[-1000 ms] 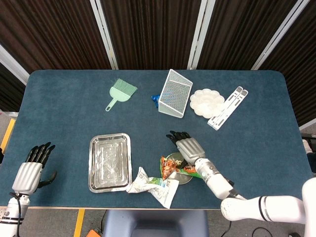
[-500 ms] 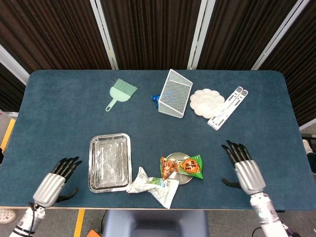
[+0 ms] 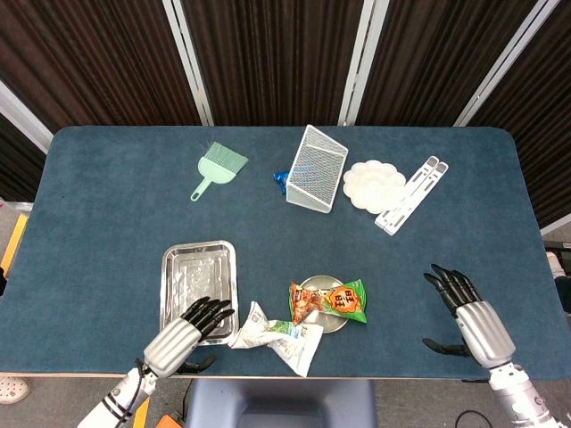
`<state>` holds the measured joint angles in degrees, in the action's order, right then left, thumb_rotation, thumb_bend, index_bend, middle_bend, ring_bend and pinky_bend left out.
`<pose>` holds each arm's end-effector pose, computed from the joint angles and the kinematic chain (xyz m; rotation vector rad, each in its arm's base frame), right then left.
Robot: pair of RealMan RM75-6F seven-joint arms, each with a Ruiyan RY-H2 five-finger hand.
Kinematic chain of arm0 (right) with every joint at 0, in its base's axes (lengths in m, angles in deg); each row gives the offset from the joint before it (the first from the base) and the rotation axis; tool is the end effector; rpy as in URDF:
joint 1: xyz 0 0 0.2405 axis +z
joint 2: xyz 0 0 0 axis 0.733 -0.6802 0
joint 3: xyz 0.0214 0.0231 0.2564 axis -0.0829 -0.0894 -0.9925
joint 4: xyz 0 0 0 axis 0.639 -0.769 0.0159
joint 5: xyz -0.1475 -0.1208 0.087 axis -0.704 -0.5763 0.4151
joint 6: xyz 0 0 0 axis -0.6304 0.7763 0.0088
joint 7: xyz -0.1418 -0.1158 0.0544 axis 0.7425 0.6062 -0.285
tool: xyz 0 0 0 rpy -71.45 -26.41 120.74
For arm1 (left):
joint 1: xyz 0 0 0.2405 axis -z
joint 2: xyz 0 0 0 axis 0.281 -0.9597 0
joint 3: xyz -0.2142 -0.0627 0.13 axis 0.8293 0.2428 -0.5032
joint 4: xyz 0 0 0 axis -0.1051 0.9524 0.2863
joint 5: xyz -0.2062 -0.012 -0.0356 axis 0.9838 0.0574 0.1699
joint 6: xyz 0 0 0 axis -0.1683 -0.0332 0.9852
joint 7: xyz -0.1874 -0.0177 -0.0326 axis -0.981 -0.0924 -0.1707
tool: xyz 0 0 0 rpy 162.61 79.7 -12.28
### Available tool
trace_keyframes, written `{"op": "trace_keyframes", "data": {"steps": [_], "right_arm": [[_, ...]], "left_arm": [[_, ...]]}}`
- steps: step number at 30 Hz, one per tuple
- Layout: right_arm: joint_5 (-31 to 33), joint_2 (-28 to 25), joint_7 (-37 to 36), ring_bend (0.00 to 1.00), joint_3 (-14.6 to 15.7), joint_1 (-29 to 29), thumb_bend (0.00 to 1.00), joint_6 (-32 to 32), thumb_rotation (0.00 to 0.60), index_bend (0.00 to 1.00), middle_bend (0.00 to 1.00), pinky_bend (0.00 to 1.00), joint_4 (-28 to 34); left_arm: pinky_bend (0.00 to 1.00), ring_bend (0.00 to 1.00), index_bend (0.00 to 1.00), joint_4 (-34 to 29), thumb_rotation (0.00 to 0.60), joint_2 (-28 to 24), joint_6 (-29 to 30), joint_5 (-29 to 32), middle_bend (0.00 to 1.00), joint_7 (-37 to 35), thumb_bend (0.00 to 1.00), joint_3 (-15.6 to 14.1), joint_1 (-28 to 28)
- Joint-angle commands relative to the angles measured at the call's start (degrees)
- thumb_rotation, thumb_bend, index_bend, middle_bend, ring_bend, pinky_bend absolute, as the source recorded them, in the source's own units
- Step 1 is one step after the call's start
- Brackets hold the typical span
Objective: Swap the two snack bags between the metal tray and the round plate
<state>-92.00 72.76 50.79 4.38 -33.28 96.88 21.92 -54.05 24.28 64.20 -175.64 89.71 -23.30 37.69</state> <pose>-0.2679 -0.2134 0.1105 1.6014 -1.1286 1.1415 -0.1533 0.2230 -0.0304 -2.0594 -1.0612 -1.2115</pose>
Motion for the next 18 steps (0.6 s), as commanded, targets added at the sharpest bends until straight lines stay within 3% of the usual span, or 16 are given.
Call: {"op": "trace_keyframes", "data": {"steps": [1, 9, 18], "right_arm": [[-0.2, -1.0, -1.3, 0.0, -0.5, 0.0, 0.13, -1.5, 0.6, 0.0, 0.0, 0.0, 0.2], [-0.4, -1.4, -1.5, 0.0, -2.0, -0.6, 0.13, -3.5, 0.6, 0.0, 0.0, 0.0, 0.4], [0.2, -1.8, -1.2, 0.0, -3.4, -0.9, 0.13, -6.2, 0.6, 0.0, 0.0, 0.0, 1.1]], "left_arm": [[0.02, 0.0, 0.0, -0.8, 0.6, 3.5, -3.6, 2.2, 0.0, 4.2, 0.35, 1.6, 2.2], [0.02, 0.0, 0.0, -1.3, 0.6, 9.0, -10.7, 8.4, 0.0, 13.0, 0.35, 3.9, 5.8], [0.07, 0.0, 0.0, 5.6, 0.6, 15.8, -13.8, 11.2, 0.0, 18.7, 0.36, 6.1, 9.8]]}}
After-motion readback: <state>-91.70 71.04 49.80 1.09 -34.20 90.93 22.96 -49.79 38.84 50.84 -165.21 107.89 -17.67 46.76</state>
